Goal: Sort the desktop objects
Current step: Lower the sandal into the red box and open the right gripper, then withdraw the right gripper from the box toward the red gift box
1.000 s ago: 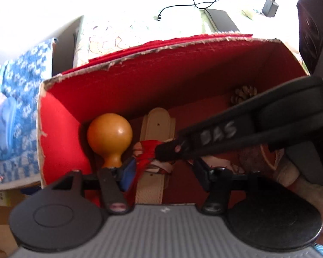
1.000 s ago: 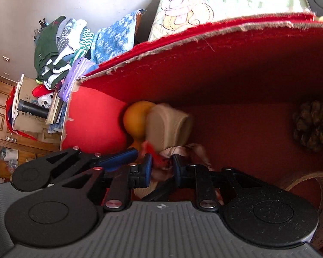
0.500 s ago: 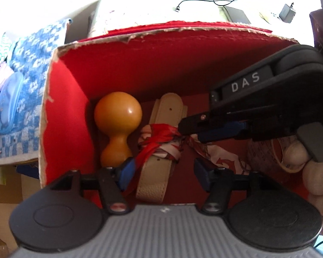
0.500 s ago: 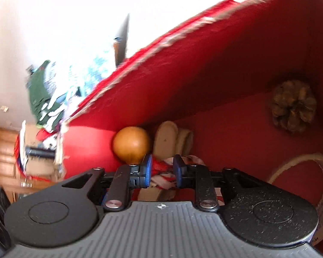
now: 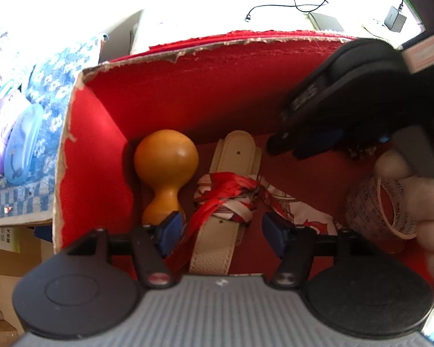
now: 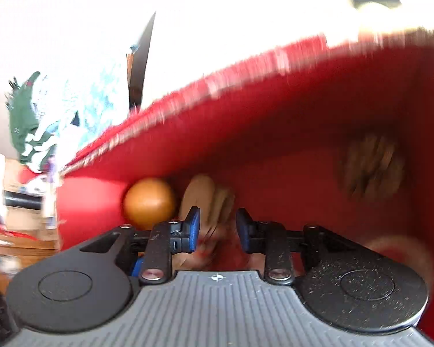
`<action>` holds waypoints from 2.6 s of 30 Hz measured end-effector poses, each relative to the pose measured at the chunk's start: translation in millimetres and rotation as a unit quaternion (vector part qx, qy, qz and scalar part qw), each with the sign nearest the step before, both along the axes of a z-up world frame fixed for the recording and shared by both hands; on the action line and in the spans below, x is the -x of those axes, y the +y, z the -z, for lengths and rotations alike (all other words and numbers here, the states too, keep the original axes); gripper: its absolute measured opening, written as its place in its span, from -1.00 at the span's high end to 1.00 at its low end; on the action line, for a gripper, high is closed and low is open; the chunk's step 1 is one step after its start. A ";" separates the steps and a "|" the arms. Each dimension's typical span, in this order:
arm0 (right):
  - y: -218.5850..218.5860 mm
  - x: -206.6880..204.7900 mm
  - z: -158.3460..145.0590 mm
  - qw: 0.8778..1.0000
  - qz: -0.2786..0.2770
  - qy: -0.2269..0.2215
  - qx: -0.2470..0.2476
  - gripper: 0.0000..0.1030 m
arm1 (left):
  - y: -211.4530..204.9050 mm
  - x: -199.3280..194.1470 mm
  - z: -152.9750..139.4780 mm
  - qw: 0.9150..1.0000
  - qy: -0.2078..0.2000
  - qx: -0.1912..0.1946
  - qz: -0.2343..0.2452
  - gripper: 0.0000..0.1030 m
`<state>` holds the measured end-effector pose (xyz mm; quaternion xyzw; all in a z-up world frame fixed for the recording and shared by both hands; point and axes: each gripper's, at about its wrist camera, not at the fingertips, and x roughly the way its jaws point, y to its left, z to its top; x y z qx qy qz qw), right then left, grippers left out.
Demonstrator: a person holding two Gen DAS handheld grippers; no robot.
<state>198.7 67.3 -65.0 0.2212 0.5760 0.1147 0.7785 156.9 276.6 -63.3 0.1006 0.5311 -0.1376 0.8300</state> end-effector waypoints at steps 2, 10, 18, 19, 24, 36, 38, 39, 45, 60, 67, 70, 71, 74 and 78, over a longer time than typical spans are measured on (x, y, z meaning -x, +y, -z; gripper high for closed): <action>1.8 -6.4 4.1 0.999 -0.005 -0.001 0.034 0.42 | -1.2 1.8 0.0 1.000 -0.005 -0.006 -0.002 -0.29; 13.2 -7.6 23.3 0.998 -0.057 -0.015 -0.036 0.69 | -1.4 3.1 0.4 1.000 0.000 -0.005 -0.006 -0.29; 11.9 -8.3 39.2 0.992 -0.076 0.024 -0.095 0.47 | -0.2 -5.7 -0.6 1.000 0.001 -0.005 -0.012 -0.30; 11.1 -8.8 40.0 0.992 -0.075 0.025 -0.096 0.47 | -0.2 -5.5 -0.7 1.000 0.001 -0.005 -0.013 -0.30; 9.8 -10.4 45.0 0.992 -0.073 0.027 -0.103 0.46 | 0.0 -14.6 -4.4 1.000 -0.004 -0.007 -0.016 -0.29; -4.4 -15.6 35.0 0.992 -0.071 0.003 -0.105 0.38 | -0.6 -15.7 -2.5 1.000 -0.012 -0.014 -0.022 -0.28; -6.0 -14.2 34.0 0.992 -0.070 -0.003 -0.106 0.38 | -1.7 -15.0 -2.7 0.999 -0.016 -0.020 -0.023 -0.25; -5.4 -13.7 33.4 0.992 -0.071 -0.007 -0.107 0.38 | -2.3 -14.9 -2.5 0.999 -0.018 -0.022 -0.023 -0.25; -3.4 -12.7 35.1 0.992 -0.062 -0.022 -0.110 0.38 | -7.6 -15.1 -1.7 0.999 -0.028 -0.031 -0.030 -0.21; 30.0 -32.2 27.8 0.992 -0.042 -0.052 -0.104 0.38 | -13.0 -17.3 -3.0 0.997 -0.039 -0.048 -0.035 -0.20; 14.9 -13.0 -1.7 0.989 -0.014 -0.112 -0.095 0.38 | -10.7 -7.1 -10.3 0.996 -0.081 -0.032 -0.021 -0.26; -0.4 10.0 -23.8 0.981 -0.005 -0.160 -0.108 0.39 | -5.6 1.1 -24.2 0.994 -0.108 -0.004 -0.028 -0.27; -5.1 20.3 -32.8 0.977 -0.005 -0.185 -0.104 0.38 | -2.6 6.5 -32.9 0.992 -0.120 0.009 -0.031 -0.29; -16.1 54.2 -55.9 0.962 -0.006 -0.258 -0.085 0.38 | 5.6 31.2 -63.4 0.983 -0.178 0.022 -0.046 -0.60; -48.5 100.1 -76.8 0.937 0.006 -0.340 -0.074 -0.03 | 7.7 57.5 -94.5 0.972 -0.228 0.028 -0.051 -0.75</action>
